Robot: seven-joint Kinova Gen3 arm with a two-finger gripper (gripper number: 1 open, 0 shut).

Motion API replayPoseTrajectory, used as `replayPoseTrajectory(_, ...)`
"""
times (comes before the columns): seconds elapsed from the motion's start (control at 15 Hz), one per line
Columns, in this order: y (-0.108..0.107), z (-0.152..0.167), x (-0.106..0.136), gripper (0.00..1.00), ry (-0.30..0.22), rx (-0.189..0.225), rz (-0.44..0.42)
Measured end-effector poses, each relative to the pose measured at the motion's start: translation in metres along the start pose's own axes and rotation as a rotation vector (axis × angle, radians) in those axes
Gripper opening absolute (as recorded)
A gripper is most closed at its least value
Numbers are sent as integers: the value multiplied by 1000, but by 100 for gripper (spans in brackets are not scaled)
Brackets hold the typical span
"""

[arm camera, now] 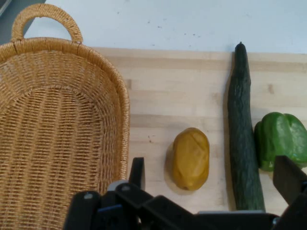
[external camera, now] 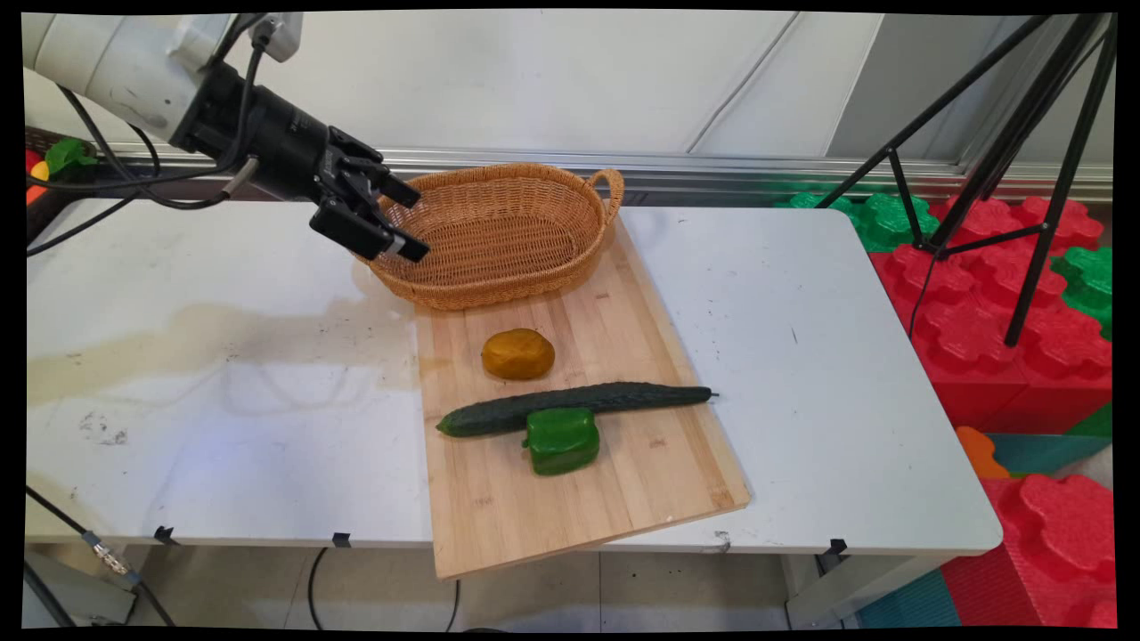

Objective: Pick up the cucumber from the cutting board

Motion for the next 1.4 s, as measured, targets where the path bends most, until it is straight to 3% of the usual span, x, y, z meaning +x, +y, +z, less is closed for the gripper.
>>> replayPoseTrajectory(0.47, 1, 1, 6, 100, -10, -15, -23)
replayPoseTrajectory(0.87, 20, 18, -7, 100, -95, -72, -31)
replayPoseTrajectory(1.4, 43, 68, -38, 100, -216, -117, -31)
